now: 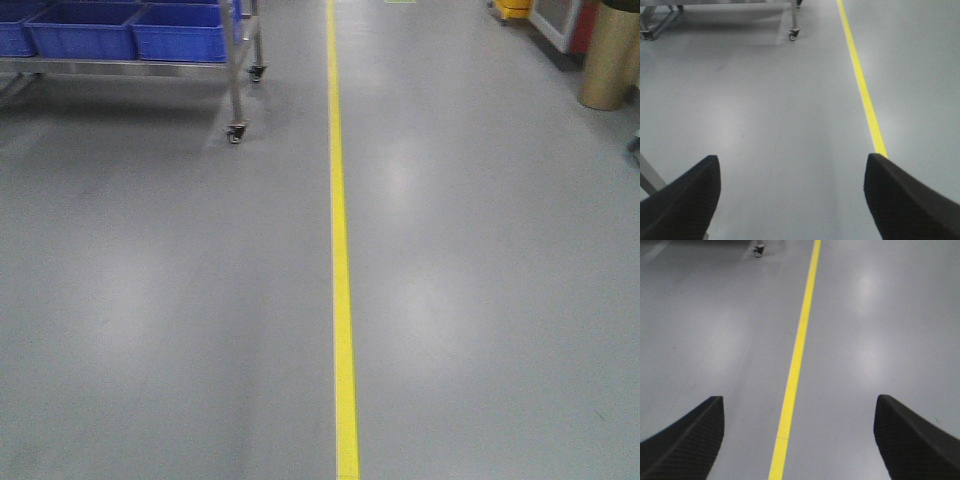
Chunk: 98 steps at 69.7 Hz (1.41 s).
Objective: Move and align brake pads A on conveyor
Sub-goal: 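Drive along the yellow floor line past the green floor sign, then turn toward the stainless steel table with two brake pads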
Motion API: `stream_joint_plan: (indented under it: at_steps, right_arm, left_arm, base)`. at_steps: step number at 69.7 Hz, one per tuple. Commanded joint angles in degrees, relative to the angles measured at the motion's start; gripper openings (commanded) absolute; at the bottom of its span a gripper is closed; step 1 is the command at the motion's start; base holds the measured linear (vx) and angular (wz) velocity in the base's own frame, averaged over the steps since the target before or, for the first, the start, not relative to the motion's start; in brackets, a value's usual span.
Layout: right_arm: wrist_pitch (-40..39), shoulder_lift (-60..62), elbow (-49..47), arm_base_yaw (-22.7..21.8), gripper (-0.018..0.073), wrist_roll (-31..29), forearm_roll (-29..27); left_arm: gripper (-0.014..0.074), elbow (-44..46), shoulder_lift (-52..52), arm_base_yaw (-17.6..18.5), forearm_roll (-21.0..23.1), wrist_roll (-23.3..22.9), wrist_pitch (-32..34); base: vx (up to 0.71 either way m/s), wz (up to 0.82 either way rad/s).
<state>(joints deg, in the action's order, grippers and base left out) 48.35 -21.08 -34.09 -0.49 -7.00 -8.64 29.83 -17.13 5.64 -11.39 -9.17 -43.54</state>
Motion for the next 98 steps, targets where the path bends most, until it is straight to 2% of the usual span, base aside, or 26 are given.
stream_joint_plan:
  at_steps: [1,21,98]
  right_arm:
    - [-3.81,-0.49,-1.52,0.02,0.0578,-0.46,-0.05]
    - [-3.81,-0.49,-1.52,0.02,0.0578,-0.46,-0.05]
    - [-3.8,-0.49,-1.52,0.02,0.0578,-0.46,0.02]
  left_arm:
    - [0.0554,1.4,-0.72,-0.03,-0.49,-0.21,3.73]
    - [0.0554,1.4,-0.72,-0.03,-0.49,-0.21,3.73]
    - [0.0554,1.4,-0.67,-0.03,-0.49,-0.21,3.67]
  base:
    - [0.36,0.4]
    - [0.35,0.63]
    - [0.33,0.91]
